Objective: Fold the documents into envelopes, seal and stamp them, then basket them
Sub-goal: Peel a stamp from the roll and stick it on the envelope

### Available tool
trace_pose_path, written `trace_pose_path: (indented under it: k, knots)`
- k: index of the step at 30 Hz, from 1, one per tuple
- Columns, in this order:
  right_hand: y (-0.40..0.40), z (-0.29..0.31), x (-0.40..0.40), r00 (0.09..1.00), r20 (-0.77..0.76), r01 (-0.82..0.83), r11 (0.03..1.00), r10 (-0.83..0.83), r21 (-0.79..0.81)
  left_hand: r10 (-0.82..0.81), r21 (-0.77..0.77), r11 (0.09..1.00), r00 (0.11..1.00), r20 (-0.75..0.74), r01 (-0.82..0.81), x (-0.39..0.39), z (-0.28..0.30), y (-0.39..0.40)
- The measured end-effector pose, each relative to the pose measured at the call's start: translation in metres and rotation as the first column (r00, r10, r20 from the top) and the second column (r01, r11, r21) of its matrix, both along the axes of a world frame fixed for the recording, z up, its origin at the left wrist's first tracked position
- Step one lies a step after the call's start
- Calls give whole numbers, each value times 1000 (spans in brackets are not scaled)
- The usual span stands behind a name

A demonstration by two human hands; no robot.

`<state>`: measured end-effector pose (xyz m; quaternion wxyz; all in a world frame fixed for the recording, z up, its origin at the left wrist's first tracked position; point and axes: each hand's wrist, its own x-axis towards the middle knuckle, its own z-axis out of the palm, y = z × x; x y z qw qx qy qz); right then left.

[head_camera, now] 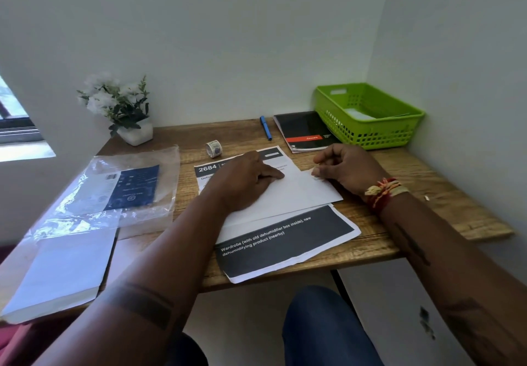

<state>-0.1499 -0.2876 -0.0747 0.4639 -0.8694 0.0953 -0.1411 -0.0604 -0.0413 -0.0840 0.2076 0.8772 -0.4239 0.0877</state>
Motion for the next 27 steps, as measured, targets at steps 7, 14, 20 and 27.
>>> trace_pose_path:
  k: [7, 14, 20, 27]
  knots:
    - [3, 0, 1, 1000, -14, 20, 996, -22, -82, 9, -10, 1000, 1000, -2, -9, -1, -1, 0]
    - [10, -2, -1, 999, -24, 40, 960, -48, -278, 7, 9, 1000, 1000, -6, -7, -1, 0, -1]
    - [3, -4, 1, 986, -59, 129, 937, -156, -324, 12, 14, 1000, 1000, -6, -12, 0, 0, -1]
    - [7, 8, 7, 965, -162, 124, 904, -205, -409, -2, 28, 1000, 1000, 6, 2, -1, 0, -1]
